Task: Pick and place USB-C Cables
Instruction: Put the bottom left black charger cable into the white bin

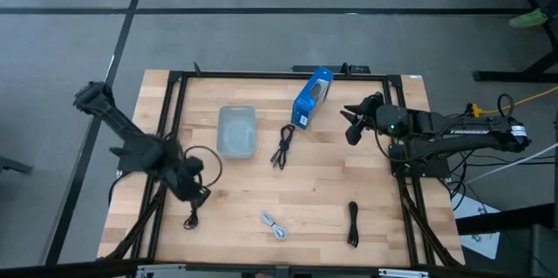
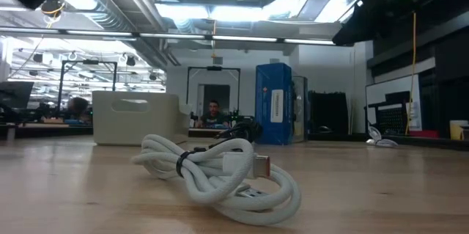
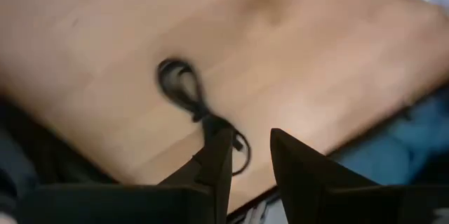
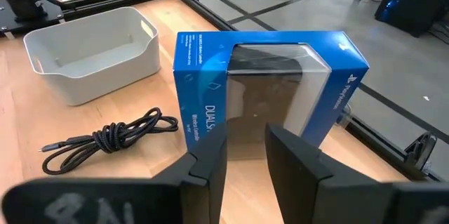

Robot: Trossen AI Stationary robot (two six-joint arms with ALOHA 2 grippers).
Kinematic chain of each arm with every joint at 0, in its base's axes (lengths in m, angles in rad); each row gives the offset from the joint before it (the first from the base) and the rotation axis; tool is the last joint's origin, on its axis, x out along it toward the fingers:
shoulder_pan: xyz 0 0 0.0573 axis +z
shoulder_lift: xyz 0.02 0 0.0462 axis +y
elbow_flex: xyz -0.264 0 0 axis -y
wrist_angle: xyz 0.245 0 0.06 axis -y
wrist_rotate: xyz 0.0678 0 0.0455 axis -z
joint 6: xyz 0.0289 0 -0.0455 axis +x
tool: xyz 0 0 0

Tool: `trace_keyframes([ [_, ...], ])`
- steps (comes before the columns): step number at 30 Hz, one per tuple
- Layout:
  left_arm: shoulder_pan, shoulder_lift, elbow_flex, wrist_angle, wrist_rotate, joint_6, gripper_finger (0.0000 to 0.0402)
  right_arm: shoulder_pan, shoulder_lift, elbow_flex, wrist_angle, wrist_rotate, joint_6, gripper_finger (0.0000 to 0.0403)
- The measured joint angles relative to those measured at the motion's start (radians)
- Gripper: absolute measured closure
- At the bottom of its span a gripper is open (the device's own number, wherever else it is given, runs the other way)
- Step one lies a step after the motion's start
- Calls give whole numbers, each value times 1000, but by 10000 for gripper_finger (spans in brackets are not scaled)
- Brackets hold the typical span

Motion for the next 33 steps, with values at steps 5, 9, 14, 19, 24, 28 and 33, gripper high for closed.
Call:
trace_keyframes([
  [5,-78,143,0,37,0,-163,309,0,0,0,0,0,-9,301],
  [9,-96,257,0,106,0,-166,309,0,0,0,0,0,-26,301],
  [14,-94,360,0,169,66,-255,309,0,0,0,0,0,-26,301],
  [19,-94,424,-1,158,146,-297,309,0,0,0,1,-1,-26,301],
  [24,-93,472,-1,176,137,-320,309,0,0,0,1,-1,-26,301],
  [28,-93,510,1,229,140,-315,309,0,0,0,1,-1,-26,301],
  [33,-84,542,2,204,118,-325,310,0,0,0,1,-1,-26,301],
])
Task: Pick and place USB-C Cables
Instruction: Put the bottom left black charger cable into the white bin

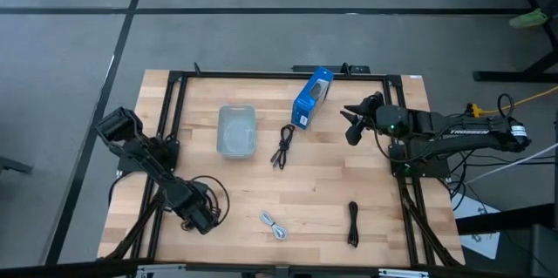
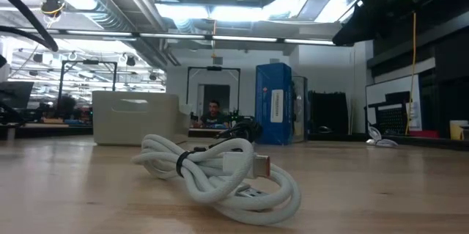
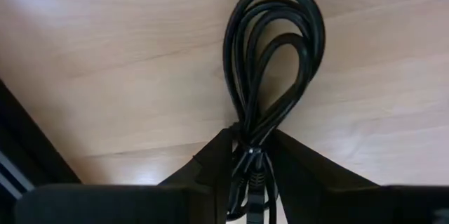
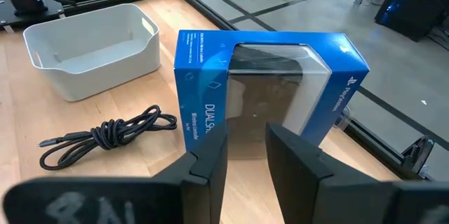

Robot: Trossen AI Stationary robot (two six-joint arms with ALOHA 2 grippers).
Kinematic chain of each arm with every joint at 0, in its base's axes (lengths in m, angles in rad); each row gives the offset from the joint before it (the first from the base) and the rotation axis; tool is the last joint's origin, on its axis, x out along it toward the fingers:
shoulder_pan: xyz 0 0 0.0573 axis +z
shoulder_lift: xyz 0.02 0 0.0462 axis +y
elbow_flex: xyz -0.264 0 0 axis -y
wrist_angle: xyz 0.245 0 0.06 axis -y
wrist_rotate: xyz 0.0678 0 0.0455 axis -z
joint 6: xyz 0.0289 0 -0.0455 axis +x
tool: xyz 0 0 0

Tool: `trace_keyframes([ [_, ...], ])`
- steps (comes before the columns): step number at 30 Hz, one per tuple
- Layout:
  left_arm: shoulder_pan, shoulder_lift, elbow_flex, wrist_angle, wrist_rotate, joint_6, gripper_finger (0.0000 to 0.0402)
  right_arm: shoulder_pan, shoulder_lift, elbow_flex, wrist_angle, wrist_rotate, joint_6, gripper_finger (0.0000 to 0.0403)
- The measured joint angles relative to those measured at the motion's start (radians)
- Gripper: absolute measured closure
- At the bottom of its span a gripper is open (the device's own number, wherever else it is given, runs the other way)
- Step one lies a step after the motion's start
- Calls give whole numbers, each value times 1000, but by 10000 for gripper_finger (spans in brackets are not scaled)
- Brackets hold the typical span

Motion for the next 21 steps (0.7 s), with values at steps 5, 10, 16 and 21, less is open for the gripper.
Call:
trace_keyframes([
  [5,24,5,2,5,-87,71,354,0,0,0,0,0,0,301],
  [10,36,4,5,-31,-449,243,377,0,0,0,0,1,-2,301],
  [16,44,-81,107,-242,-956,268,379,0,0,0,0,-8,-3,301],
  [21,135,-192,219,-355,-1035,453,379,1,0,0,0,-21,0,301],
])
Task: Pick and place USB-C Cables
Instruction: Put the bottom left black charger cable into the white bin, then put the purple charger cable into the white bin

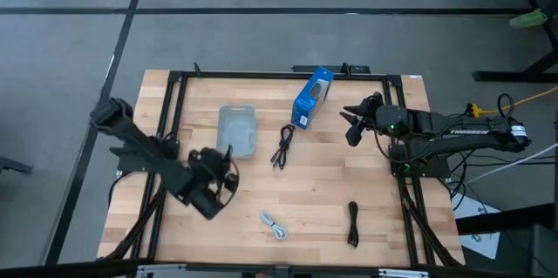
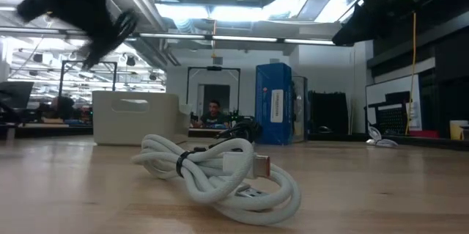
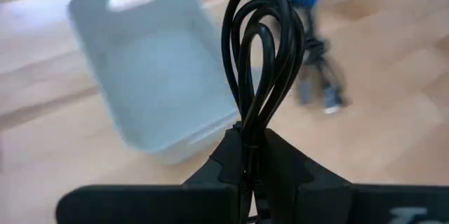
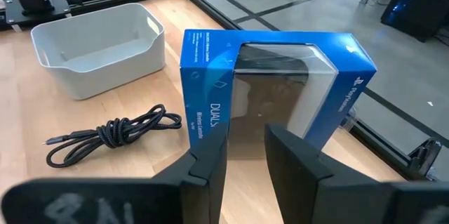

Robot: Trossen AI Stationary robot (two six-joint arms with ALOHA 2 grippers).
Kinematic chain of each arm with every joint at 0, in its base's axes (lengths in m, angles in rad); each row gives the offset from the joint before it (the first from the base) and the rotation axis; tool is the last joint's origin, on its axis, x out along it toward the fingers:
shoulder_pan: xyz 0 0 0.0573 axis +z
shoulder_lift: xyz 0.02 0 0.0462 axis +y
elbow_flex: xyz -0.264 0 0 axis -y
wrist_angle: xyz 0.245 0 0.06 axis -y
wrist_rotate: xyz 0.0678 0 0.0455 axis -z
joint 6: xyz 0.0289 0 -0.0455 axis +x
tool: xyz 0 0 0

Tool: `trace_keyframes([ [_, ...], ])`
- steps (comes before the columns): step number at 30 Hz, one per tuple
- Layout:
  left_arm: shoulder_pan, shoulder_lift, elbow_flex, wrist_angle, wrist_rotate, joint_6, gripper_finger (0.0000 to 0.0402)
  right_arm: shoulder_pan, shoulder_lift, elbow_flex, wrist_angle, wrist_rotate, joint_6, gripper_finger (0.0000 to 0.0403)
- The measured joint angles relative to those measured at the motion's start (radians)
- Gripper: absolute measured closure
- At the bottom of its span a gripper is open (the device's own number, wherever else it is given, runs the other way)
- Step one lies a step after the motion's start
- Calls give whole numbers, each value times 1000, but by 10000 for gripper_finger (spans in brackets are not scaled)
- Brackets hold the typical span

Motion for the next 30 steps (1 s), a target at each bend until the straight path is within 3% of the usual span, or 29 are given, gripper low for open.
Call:
trace_keyframes([
  [6,226,-120,79,9,75,319,379,1,0,0,0,-6,12,301],
  [12,537,-135,76,9,396,525,379,1,0,0,0,-6,27,301],
  [16,671,-102,73,21,516,635,341,1,0,0,0,-6,27,301],
  [21,747,-93,73,97,570,720,304,1,0,0,-6,-54,26,301],
  [30,752,-92,73,154,567,738,300,1,0,0,-38,-76,24,301],
])
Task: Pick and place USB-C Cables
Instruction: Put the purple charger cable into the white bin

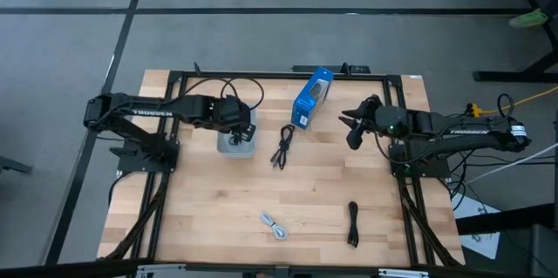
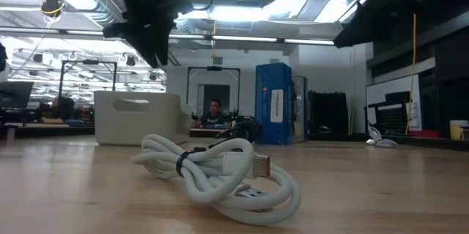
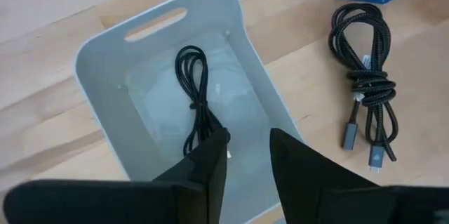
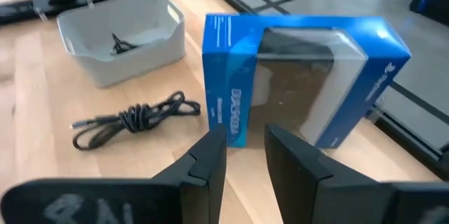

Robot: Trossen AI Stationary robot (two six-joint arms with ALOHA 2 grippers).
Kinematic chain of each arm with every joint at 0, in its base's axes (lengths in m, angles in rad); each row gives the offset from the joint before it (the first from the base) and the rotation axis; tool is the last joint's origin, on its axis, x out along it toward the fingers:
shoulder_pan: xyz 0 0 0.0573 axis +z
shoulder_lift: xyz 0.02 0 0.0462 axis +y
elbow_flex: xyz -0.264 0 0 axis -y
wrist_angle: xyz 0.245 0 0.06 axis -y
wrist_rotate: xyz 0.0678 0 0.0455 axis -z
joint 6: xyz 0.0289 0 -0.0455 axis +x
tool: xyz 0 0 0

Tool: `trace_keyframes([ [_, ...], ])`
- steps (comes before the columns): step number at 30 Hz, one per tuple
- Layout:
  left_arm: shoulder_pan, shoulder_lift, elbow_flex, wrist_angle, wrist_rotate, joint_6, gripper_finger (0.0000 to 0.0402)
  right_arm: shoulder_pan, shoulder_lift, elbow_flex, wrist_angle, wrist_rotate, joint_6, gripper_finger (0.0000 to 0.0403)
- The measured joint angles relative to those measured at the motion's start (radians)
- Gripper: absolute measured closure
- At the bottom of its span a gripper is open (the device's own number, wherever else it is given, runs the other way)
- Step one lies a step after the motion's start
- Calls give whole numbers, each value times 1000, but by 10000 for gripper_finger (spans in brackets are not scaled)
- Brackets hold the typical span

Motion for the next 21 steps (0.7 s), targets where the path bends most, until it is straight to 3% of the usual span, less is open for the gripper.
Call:
trace_keyframes([
  [21,-11,0,0,1,-4,-1,298,0,0,0,-60,1,62,301],
])
